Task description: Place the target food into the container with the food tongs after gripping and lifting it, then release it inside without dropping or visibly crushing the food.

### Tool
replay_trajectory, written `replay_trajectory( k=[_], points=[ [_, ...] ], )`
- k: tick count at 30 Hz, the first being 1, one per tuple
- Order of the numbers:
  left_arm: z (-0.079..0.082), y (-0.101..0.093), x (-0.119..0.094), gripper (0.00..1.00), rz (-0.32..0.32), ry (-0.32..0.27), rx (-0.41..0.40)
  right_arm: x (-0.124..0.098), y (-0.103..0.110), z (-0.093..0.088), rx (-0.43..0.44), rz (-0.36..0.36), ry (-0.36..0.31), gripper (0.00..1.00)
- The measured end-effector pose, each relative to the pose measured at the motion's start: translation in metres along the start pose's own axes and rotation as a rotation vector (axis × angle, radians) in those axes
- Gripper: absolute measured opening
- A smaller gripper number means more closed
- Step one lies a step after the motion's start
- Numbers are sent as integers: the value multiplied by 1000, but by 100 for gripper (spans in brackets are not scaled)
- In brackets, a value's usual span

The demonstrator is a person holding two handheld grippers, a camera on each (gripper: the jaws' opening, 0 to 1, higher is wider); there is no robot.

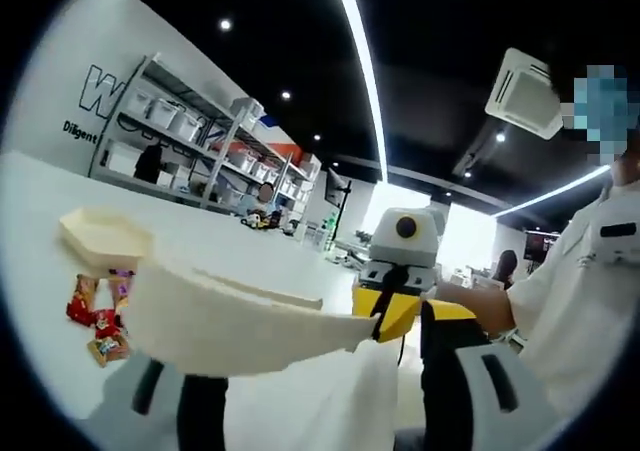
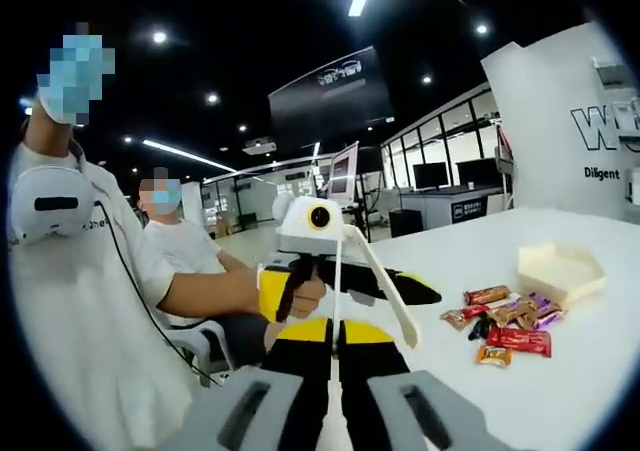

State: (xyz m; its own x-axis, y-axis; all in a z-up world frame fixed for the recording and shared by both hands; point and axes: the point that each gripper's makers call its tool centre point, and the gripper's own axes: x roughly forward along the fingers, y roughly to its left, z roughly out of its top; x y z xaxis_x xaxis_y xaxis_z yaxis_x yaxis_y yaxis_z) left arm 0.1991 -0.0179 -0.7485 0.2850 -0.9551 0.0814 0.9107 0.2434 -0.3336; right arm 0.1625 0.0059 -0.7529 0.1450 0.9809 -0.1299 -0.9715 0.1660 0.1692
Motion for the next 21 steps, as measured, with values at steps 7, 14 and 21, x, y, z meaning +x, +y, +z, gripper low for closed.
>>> replay_trajectory(
  k=[7, 14, 21],
  points=[
    [24, -28, 7, 69, -103, -93, 2, -6, 4, 26, 31, 38, -133, 0],
    [41, -40, 6, 56, -156, -142, 16, -12, 10, 41, 69, 78, -215, 0],
    [54, -46, 2, 37, -201, -222, -13, -14, 29, 51, 93, 155, -281, 0]
  ],
)
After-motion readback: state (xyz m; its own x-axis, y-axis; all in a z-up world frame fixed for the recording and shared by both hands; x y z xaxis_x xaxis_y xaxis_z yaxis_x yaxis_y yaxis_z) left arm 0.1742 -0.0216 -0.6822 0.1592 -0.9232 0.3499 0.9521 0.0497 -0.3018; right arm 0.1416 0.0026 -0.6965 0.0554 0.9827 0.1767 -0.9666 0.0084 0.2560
